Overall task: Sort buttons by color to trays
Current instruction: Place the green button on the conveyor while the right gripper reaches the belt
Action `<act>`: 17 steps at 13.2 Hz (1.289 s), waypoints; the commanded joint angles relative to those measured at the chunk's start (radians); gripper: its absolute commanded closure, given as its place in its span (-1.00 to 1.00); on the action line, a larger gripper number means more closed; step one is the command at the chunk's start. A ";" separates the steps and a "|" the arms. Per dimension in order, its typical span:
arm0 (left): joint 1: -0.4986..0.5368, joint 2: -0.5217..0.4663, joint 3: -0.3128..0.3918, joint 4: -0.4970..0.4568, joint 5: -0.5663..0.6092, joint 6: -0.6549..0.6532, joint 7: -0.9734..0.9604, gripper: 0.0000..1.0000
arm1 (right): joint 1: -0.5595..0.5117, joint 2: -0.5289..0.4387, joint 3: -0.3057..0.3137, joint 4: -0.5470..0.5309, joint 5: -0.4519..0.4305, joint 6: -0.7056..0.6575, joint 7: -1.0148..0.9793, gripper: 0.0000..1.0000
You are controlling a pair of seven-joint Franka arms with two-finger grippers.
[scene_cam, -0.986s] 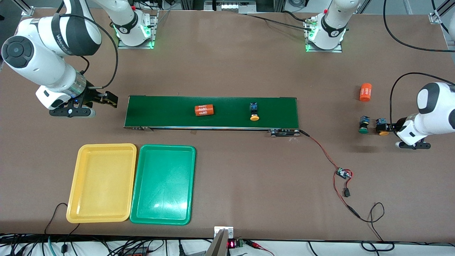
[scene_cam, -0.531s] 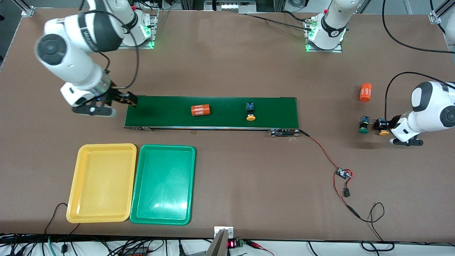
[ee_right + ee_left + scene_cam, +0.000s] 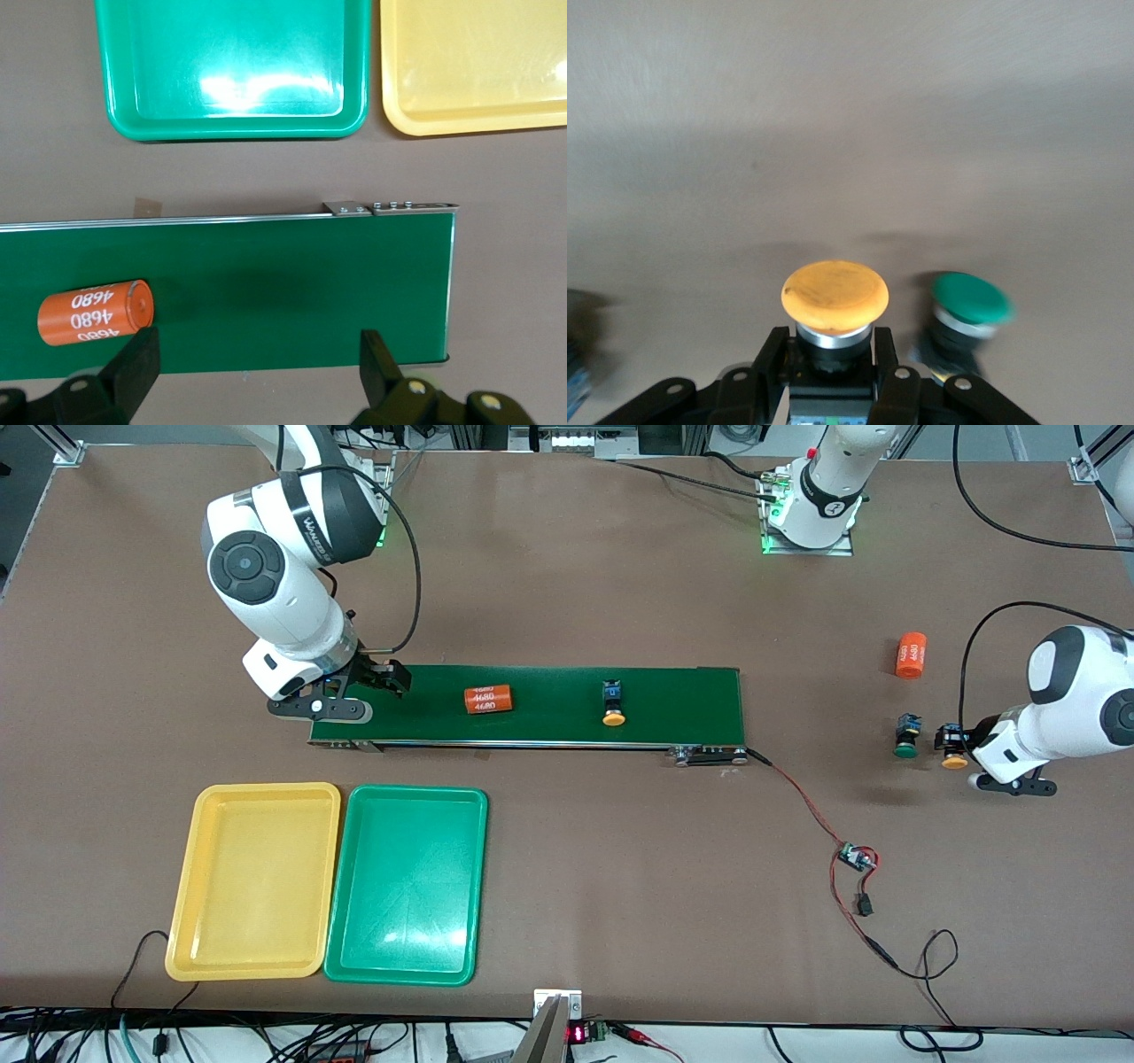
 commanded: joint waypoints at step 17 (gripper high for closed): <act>-0.529 0.017 -0.199 -0.050 -0.320 0.086 -0.748 0.64 | 0.086 0.071 -0.004 0.002 0.052 0.057 0.012 -1.00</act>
